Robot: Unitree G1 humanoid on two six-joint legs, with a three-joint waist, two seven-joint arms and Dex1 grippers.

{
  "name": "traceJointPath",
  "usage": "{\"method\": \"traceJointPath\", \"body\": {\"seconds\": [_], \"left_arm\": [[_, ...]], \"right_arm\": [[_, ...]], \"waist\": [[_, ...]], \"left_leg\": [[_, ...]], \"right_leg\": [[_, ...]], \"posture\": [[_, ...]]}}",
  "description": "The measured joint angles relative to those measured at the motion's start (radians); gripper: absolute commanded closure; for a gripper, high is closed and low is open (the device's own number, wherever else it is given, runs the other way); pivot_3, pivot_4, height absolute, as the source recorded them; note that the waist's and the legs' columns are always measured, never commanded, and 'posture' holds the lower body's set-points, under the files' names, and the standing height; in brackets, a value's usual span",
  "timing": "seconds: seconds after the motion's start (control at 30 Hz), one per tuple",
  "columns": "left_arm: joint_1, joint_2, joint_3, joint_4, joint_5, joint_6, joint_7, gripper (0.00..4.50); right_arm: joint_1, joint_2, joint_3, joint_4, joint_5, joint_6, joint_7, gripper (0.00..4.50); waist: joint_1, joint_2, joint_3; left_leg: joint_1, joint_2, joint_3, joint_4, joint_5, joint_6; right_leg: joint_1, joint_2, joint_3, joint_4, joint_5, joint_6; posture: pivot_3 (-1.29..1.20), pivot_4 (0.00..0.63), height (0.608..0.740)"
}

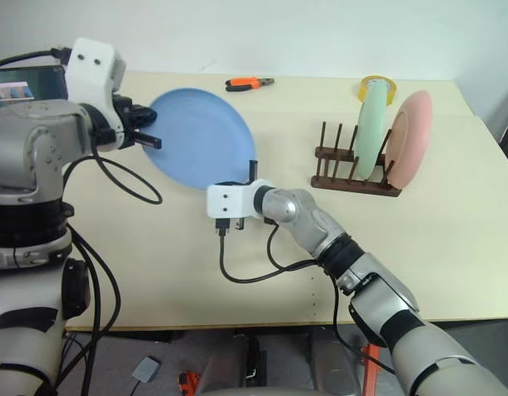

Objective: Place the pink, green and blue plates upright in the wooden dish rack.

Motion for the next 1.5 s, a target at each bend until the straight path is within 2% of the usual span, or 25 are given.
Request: {"method": "traceJointPath", "body": {"seconds": [0.03, 0.07, 0.37, 0.5, 0.63, 0.77, 0.87, 1.0, 1.2, 1.37, 1.5], "left_arm": [[0.000, 0.000, -0.001, 0.001, 0.000, -0.007, 0.000, 3.99], [0.000, 0.000, -0.002, 0.001, -0.002, -0.014, -0.003, 3.75], [0.005, 0.002, -0.005, 0.002, -0.026, -0.040, -0.043, 0.58], [0.029, 0.040, 0.020, 0.002, -0.056, -0.128, -0.105, 0.58], [0.083, 0.108, 0.142, -0.009, -0.117, -0.272, -0.206, 0.58], [0.232, 0.195, 0.287, -0.134, -0.188, -0.427, -0.339, 0.58], [0.370, 0.220, 0.409, -0.224, -0.256, -0.518, -0.443, 0.58], [0.479, 0.223, 0.500, -0.245, -0.308, -0.590, -0.506, 0.58], [0.566, 0.203, 0.522, -0.258, -0.363, -0.647, -0.522, 0.58], [0.628, 0.193, 0.463, -0.247, -0.353, -0.692, -0.521, 0.58], [0.642, 0.184, 0.417, -0.227, -0.348, -0.717, -0.516, 0.58]], "right_arm": [[0.000, -0.003, -0.003, 0.000, 0.000, -0.006, -0.002, 4.50], [0.000, -0.005, -0.007, 0.000, 0.000, -0.021, -0.006, 4.50], [0.000, -0.009, -0.041, 0.000, 0.000, -0.042, -0.043, 4.50], [0.000, -0.008, -0.043, 0.001, 0.000, -0.060, -0.044, 4.50], [0.001, -0.006, -0.044, 0.009, 0.000, -0.069, -0.044, 4.50], [0.005, -0.021, -0.056, 0.011, 0.001, -0.072, -0.042, 4.50], [0.009, -0.024, -0.080, 0.010, 0.014, -0.071, -0.037, 4.50], [0.025, -0.033, -0.189, -0.024, 0.132, -0.032, 0.007, 4.50], [0.025, -0.035, -0.364, -0.216, 0.359, 0.074, 0.085, 4.50], [0.008, -0.041, -0.515, -0.347, 0.585, 0.276, 0.128, 4.50], [-0.020, -0.083, -0.645, -0.357, 0.724, 0.453, 0.102, 4.50]], "waist": [[0.000, 0.000, 0.000], [0.000, 0.000, 0.000], [0.000, 0.000, 0.000], [-0.004, 0.000, 0.000], [-0.016, 0.000, 0.000], [-0.017, 0.000, 0.000], [-0.016, -0.001, 0.000], [-0.007, -0.002, 0.000], [-0.006, -0.002, 0.000], [-0.005, -0.002, 0.000], [-0.005, -0.002, 0.000]], "left_leg": [[0.000, 0.000, 0.000, 0.000, 0.000, 0.000], [0.000, 0.000, 0.000, 0.000, 0.000, 0.000], [0.000, 0.000, 0.000, 0.000, 0.000, 0.000], [0.000, 0.000, 0.000, 0.000, 0.000, 0.000], [0.000, 0.001, 0.001, -0.001, 0.000, 0.000], [-0.001, 0.001, 0.000, -0.002, 0.000, -0.001], [0.000, 0.001, 0.000, -0.002, 0.000, -0.001], [0.000, 0.001, -0.003, 0.000, 0.000, -0.001], [0.001, 0.002, -0.001, 0.000, 0.001, -0.001], [0.001, 0.004, -0.003, -0.001, 0.001, -0.001], [0.001, 0.004, -0.002, -0.001, 0.000, -0.001]], "right_leg": [[0.000, 0.000, 0.000, 0.000, 0.000, 0.000], [0.000, 0.000, 0.000, 0.000, 0.000, 0.000], [0.000, 0.000, 0.000, 0.000, 0.000, 0.000], [-0.001, 0.000, 0.000, 0.000, 0.000, 0.000], [-0.001, -0.001, 0.000, 0.000, -0.001, -0.001], [-0.001, -0.001, 0.000, 0.000, -0.002, -0.003], [-0.001, -0.002, 0.000, 0.000, -0.002, -0.004], [0.001, -0.001, -0.001, 0.000, -0.004, -0.005], [0.002, -0.001, -0.001, 0.000, -0.003, -0.004], [0.001, -0.002, -0.001, 0.000, -0.004, -0.007], [0.001, -0.003, -0.001, 0.000, -0.004, -0.007]], "posture": [[0.00, 0.150, 0.740], [0.00, 0.150, 0.740], [0.00, 0.150, 0.740], [0.00, 0.150, 0.740], [0.00, 0.150, 0.740], [0.00, 0.150, 0.740], [0.00, 0.150, 0.740], [0.00, 0.150, 0.740], [0.00, 0.150, 0.740], [0.00, 0.150, 0.740], [0.00, 0.150, 0.740]]}}
